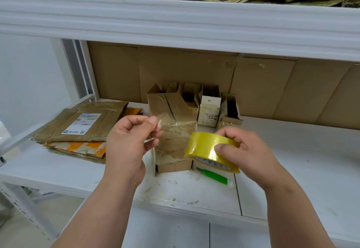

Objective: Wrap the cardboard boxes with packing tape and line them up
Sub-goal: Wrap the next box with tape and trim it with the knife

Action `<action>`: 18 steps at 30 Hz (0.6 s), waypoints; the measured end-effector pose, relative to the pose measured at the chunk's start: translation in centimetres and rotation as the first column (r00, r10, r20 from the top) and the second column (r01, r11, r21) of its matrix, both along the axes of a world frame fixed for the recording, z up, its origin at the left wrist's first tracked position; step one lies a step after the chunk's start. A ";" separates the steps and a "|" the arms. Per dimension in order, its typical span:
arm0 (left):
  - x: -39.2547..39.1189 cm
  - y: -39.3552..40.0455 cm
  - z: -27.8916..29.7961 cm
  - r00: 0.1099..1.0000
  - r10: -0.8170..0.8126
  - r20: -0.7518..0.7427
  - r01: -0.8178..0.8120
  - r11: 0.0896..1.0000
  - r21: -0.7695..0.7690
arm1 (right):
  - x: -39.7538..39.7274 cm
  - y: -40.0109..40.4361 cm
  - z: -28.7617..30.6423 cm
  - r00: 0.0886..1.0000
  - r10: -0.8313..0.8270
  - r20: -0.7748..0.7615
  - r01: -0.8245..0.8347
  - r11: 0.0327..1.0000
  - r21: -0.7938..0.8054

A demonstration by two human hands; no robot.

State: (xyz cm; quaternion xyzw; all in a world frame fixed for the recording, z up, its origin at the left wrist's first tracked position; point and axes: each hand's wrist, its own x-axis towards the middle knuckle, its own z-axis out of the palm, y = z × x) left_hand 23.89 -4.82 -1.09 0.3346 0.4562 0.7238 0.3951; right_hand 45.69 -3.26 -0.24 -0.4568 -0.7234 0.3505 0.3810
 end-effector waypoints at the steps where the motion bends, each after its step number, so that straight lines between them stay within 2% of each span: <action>1: -0.2 0.1 0.2 1.000 -0.005 -0.018 0.005 1.000 -0.003 | -0.1 0.0 0.1 1.000 -0.004 0.021 0.004 1.000 0.005; 3: -0.6 0.4 0.4 0.998 -0.004 -0.062 0.004 1.000 -0.008 | -0.1 0.1 0.2 0.999 -0.014 0.044 0.013 1.000 0.015; 5: -1.0 0.6 0.6 0.984 0.018 -0.175 -0.020 1.000 -0.011 | -0.2 0.1 0.3 0.999 -0.012 0.032 0.011 0.999 0.030; 9: -1.3 0.5 0.8 0.878 0.093 -0.470 -0.101 0.995 0.010 | -0.1 0.3 0.4 1.000 0.024 0.004 -0.024 0.997 0.067; 12: -1.4 0.8 0.7 0.829 0.106 -0.549 -0.115 0.993 0.017 | 0.1 1.0 0.5 0.998 0.063 0.003 -0.063 0.995 0.071; 14: -1.4 1.1 0.8 0.876 0.078 -0.475 -0.100 0.995 -0.021 | 0.5 1.7 0.8 0.996 0.086 0.013 -0.087 0.993 0.078; 16: -1.3 1.4 1.2 0.960 0.019 -0.278 -0.038 0.997 -0.061 | 1.0 2.5 1.3 0.993 0.116 0.038 -0.119 0.990 0.081; 18: -1.0 1.6 1.7 0.996 -0.056 -0.075 0.052 0.997 -0.059 | 1.7 3.3 1.8 0.985 0.156 0.068 -0.161 0.984 0.073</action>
